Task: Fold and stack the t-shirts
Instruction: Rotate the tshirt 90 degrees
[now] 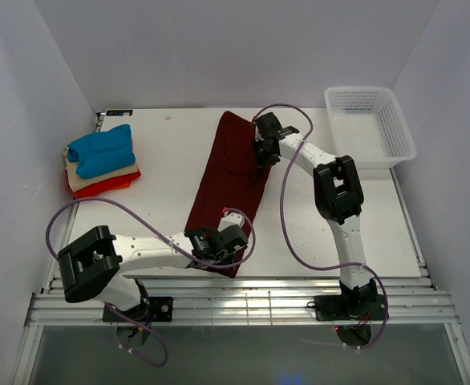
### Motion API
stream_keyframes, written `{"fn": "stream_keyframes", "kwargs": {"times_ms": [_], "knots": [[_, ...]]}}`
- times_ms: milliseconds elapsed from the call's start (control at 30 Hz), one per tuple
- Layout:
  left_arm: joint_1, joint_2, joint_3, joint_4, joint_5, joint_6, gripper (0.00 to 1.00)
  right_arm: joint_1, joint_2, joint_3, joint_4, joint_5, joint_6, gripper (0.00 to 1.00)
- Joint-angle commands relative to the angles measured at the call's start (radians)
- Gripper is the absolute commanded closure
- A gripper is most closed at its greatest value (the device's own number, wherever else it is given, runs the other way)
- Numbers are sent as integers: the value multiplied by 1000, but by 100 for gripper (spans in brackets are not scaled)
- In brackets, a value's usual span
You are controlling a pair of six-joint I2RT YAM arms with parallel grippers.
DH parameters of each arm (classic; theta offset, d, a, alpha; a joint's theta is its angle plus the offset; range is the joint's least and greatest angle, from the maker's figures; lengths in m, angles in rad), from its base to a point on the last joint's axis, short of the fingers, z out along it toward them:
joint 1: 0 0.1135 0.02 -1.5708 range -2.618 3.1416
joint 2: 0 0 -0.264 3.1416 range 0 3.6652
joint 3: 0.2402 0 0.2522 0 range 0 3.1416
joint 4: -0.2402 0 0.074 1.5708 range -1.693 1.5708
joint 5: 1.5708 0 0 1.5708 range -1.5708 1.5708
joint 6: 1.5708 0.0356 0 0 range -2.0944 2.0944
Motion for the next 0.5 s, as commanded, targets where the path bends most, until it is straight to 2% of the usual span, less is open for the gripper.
{"fn": "stream_keyframes", "kwargs": {"times_ms": [0, 300, 467], "knots": [[1, 25, -32, 71, 55, 34, 100, -5, 37, 40, -29, 22, 8, 92], [1, 148, -35, 170, 132, 91, 100, -6, 97, 66, -48, 3, 5, 92], [1, 165, 0, 224, 197, 100, 100, -10, 163, 156, -80, -20, 3, 92]]}}
